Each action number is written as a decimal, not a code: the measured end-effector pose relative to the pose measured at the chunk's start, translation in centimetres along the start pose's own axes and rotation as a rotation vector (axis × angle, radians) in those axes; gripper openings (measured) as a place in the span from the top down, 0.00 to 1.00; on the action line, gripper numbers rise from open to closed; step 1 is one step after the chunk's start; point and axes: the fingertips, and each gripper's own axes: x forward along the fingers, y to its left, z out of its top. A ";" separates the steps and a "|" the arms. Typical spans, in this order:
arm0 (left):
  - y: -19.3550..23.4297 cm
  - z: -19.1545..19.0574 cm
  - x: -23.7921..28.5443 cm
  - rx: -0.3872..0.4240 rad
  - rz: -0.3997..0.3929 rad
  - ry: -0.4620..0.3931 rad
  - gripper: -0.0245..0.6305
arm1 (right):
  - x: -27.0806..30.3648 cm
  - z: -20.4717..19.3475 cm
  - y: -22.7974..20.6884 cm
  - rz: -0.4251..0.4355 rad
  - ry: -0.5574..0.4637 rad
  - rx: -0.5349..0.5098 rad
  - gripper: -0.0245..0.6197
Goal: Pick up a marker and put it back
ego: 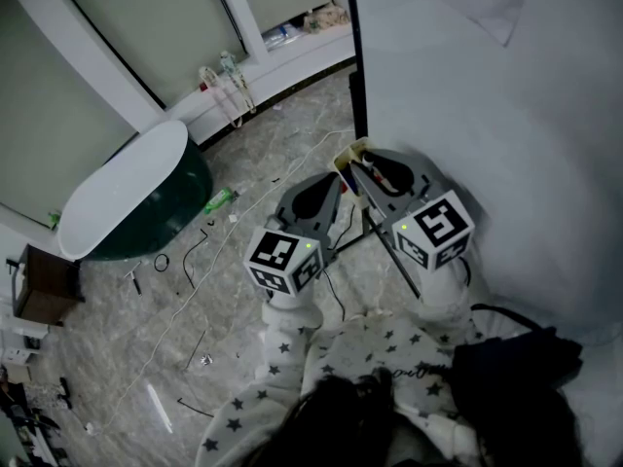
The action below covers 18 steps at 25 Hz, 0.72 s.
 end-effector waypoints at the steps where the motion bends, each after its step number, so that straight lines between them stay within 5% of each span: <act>1: 0.3 -0.2 0.1 0.007 0.008 -0.004 0.96 | 0.1 -0.2 -0.3 -0.008 0.000 -0.003 0.83; 18: 2.3 -4.0 1.3 -0.013 0.066 -0.007 0.96 | 2.7 -7.1 -0.9 -0.064 -0.022 -0.040 0.83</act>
